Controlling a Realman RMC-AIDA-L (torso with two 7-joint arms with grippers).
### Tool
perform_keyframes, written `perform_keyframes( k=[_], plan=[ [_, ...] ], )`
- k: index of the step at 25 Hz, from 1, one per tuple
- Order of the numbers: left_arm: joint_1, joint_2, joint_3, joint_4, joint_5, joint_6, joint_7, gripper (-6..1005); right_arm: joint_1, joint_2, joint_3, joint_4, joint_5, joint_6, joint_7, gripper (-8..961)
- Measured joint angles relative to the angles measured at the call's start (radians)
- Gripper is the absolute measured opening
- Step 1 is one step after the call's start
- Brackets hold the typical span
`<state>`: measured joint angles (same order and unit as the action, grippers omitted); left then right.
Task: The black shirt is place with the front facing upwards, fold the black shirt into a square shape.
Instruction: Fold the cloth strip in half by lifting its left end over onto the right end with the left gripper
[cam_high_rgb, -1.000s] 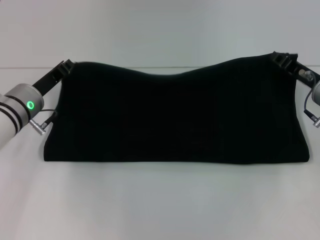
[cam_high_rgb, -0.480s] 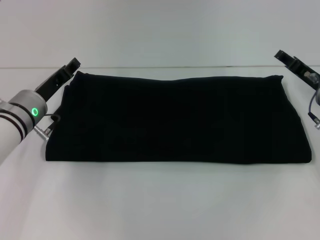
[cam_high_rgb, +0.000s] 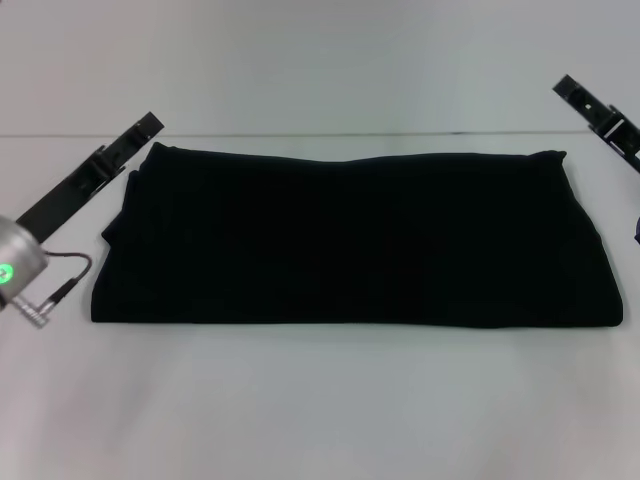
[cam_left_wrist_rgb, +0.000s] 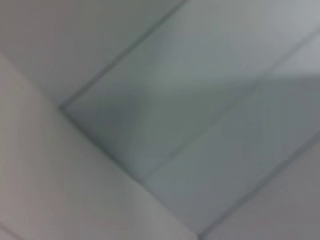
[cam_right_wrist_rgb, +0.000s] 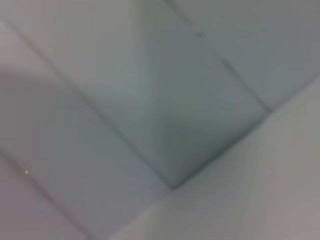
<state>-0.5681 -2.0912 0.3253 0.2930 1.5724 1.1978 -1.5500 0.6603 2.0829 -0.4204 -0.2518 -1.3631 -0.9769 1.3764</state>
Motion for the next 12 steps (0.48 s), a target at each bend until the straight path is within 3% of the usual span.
perform_keyframes(
  k=[3, 7, 12],
  plan=[
    [0.056, 0.040, 0.073, 0.014, 0.002, 0.162, -0.009, 732, -0.044, -0.006, -0.117, -0.040, -0.001, -0.117, -0.014, 839],
    [0.124, 0.093, 0.150, 0.025, 0.003, 0.284, -0.042, 732, -0.098, -0.012, -0.279, -0.124, -0.039, -0.210, -0.031, 838],
    [0.180, 0.119, 0.163, 0.039, 0.008, 0.325, -0.103, 732, -0.142, -0.003, -0.328, -0.154, -0.092, -0.272, -0.116, 838]
  ],
)
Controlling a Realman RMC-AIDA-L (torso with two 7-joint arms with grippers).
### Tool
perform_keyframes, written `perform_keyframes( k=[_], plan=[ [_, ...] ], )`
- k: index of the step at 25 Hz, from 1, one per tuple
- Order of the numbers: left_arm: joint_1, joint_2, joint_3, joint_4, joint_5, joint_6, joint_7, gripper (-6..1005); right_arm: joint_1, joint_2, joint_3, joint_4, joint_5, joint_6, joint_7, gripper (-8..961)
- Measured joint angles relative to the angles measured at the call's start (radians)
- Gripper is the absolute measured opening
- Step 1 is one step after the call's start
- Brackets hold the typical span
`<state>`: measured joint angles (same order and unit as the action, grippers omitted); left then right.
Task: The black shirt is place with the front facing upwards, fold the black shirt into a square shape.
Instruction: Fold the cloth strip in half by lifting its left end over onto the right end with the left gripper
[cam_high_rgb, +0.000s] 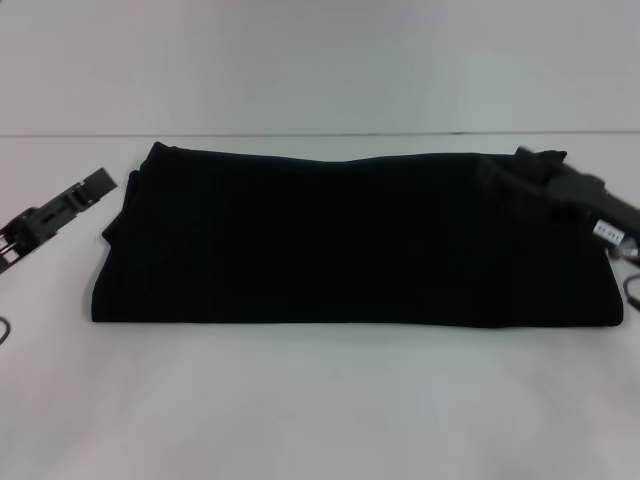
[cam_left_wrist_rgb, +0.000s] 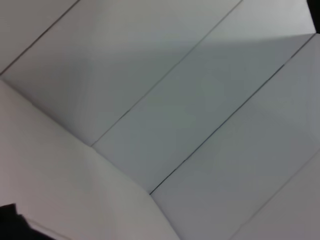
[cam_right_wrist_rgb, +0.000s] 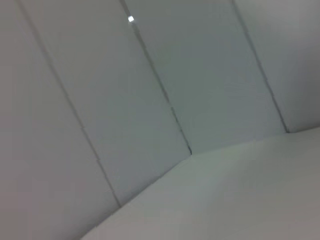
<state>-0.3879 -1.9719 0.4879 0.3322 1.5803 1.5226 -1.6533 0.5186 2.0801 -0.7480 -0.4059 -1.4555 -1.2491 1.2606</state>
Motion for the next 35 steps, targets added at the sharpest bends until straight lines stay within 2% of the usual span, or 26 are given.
perform_keyframes(
  k=[4, 9, 14, 18, 25, 28, 35],
  plan=[
    [0.025, -0.003, 0.001, 0.012, 0.039, 0.006, -0.014, 732, -0.023, 0.013, -0.013, 0.018, -0.041, -0.034, -0.120, 839],
    [0.033, -0.010, 0.003, 0.036, 0.112, 0.048, 0.019, 731, -0.050, 0.012, -0.019, 0.032, -0.069, -0.059, -0.182, 839],
    [0.033, -0.018, 0.003, 0.052, 0.122, 0.108, 0.066, 731, -0.090, 0.011, -0.012, 0.028, -0.067, -0.107, -0.256, 839],
    [0.033, -0.012, 0.007, 0.060, 0.128, 0.136, 0.028, 731, -0.126, 0.004, -0.018, 0.006, -0.075, -0.137, -0.275, 839],
    [0.031, 0.006, 0.002, 0.063, 0.175, 0.128, -0.163, 732, -0.229, 0.007, -0.017, -0.089, -0.144, -0.191, -0.352, 839],
    [0.030, 0.013, 0.000, 0.064, 0.205, 0.073, -0.299, 732, -0.263, 0.007, -0.015, -0.121, -0.170, -0.198, -0.379, 839],
    [0.031, 0.010, 0.005, 0.082, 0.327, -0.088, -0.623, 732, -0.310, 0.004, -0.008, -0.161, -0.232, -0.208, -0.454, 839]
  ],
)
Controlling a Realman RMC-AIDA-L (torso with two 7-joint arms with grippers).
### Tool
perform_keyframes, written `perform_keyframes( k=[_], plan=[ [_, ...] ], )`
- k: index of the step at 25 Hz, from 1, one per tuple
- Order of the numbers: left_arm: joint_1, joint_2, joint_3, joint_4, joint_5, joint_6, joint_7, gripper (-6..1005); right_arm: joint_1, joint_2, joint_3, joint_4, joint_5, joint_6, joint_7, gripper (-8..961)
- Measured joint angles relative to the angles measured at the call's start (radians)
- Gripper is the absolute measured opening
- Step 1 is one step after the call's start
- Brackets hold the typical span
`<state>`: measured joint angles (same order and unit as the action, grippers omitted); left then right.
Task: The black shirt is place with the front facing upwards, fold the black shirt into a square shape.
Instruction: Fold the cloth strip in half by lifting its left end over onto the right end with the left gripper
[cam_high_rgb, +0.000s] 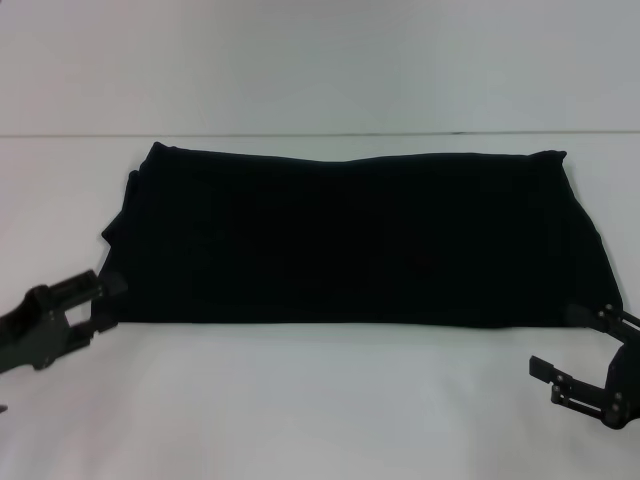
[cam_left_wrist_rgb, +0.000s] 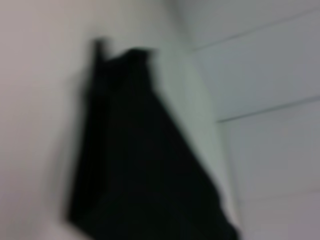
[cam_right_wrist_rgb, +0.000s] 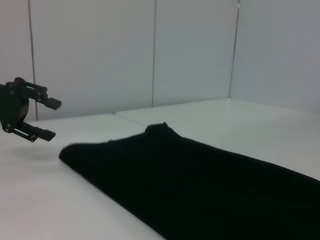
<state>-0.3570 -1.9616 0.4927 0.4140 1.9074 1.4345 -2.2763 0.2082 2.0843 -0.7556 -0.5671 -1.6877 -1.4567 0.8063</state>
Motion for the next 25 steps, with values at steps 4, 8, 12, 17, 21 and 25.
perform_keyframes(
  k=[4, 8, 12, 17, 21, 25],
  plan=[
    [-0.005, -0.004, 0.003, 0.006, 0.037, -0.058, -0.079, 732, -0.007, 0.003, 0.014, 0.011, -0.006, 0.003, -0.037, 839],
    [-0.009, -0.004, 0.004, 0.008, 0.056, -0.093, -0.124, 731, -0.008, 0.004, 0.017, 0.017, -0.014, 0.012, -0.034, 839],
    [-0.009, -0.004, -0.004, 0.010, 0.056, -0.142, -0.159, 731, -0.007, 0.005, 0.019, 0.023, -0.014, 0.020, -0.032, 839],
    [-0.010, -0.005, -0.003, 0.017, 0.056, -0.184, -0.200, 731, -0.007, 0.005, 0.022, 0.023, -0.014, 0.025, -0.032, 839],
    [-0.027, -0.004, 0.006, 0.017, 0.069, -0.211, -0.249, 732, -0.005, 0.005, 0.025, 0.023, -0.014, 0.033, -0.032, 839],
    [-0.040, 0.001, 0.007, 0.018, 0.108, -0.224, -0.287, 731, -0.004, 0.005, 0.026, 0.022, -0.014, 0.039, -0.032, 839]
  ],
)
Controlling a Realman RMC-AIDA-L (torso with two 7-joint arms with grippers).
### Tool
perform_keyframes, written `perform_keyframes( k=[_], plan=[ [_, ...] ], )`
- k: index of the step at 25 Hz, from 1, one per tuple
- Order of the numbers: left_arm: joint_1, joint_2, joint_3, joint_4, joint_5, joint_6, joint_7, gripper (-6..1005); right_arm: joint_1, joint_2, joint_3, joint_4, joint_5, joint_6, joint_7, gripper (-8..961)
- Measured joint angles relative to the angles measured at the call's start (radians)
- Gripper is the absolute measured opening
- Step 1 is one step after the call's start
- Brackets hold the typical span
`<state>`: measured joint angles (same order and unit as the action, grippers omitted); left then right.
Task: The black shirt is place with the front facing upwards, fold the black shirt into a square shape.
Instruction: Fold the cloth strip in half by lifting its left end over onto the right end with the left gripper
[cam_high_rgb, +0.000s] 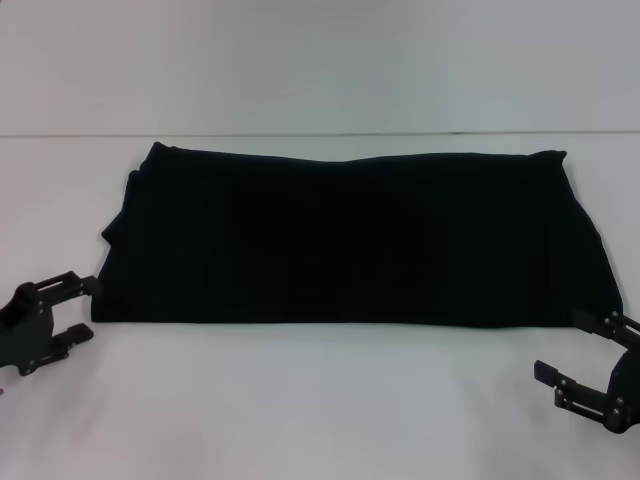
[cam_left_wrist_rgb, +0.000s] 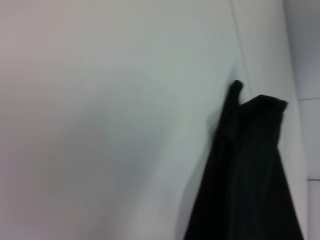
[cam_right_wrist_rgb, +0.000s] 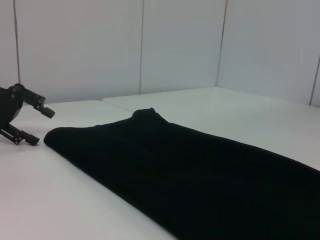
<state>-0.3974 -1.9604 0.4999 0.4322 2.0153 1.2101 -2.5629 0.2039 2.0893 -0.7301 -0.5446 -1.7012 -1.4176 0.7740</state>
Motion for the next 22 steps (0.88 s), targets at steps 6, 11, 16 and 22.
perform_keyframes(
  k=[6, 11, 16, 22],
  plan=[
    [-0.013, 0.000, -0.001, 0.002, 0.019, -0.025, -0.022, 732, -0.003, 0.001, -0.006, 0.001, 0.000, 0.000, -0.004, 839],
    [-0.023, -0.002, -0.001, 0.002, 0.020, -0.041, -0.023, 732, -0.002, 0.002, -0.008, 0.009, 0.000, 0.000, -0.005, 839],
    [-0.025, -0.003, -0.002, 0.000, 0.020, -0.051, -0.025, 733, 0.000, 0.002, -0.008, 0.014, 0.000, 0.000, -0.007, 839],
    [-0.035, -0.005, -0.002, -0.004, 0.022, -0.066, -0.025, 733, 0.004, 0.002, -0.008, 0.014, 0.000, 0.000, -0.007, 839]
  ],
)
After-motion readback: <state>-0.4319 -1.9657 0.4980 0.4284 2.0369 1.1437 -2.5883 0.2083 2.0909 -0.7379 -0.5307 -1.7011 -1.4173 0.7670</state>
